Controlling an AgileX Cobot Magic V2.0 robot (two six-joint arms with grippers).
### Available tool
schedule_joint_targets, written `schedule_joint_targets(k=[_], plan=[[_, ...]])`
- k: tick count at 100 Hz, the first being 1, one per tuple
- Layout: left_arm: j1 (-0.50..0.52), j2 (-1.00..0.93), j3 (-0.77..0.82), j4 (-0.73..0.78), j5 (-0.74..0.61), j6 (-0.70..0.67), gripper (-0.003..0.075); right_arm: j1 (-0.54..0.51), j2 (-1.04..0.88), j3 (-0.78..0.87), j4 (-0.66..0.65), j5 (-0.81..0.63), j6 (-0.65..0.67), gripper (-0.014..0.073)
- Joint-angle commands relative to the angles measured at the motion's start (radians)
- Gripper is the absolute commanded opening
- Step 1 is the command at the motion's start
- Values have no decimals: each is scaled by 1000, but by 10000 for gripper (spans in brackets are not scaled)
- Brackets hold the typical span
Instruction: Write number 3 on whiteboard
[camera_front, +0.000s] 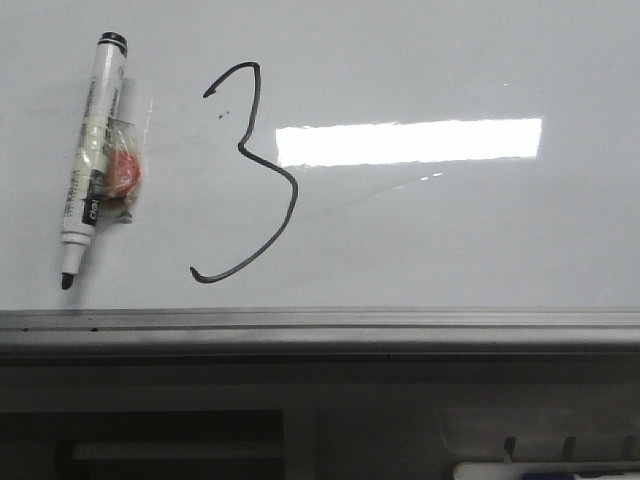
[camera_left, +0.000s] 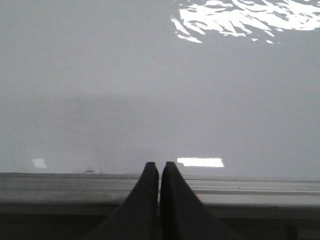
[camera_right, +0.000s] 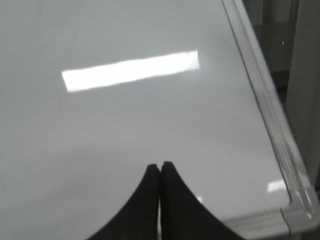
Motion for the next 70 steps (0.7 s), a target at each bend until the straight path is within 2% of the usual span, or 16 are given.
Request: schedule_joint_targets(k=[1, 20, 49, 70], plan=[[0, -24, 11, 3, -52, -13, -21, -8, -17, 0, -32, -48, -16, -61], [0, -24, 11, 3, -52, -13, -21, 18, -17, 8, -94, -28, -16, -61], [0, -24, 11, 3, -52, -13, -21, 103, -17, 33, -110, 21, -16, -61], [0, -24, 11, 3, -52, -13, -21, 128, -17, 33, -110, 152, -16, -61]])
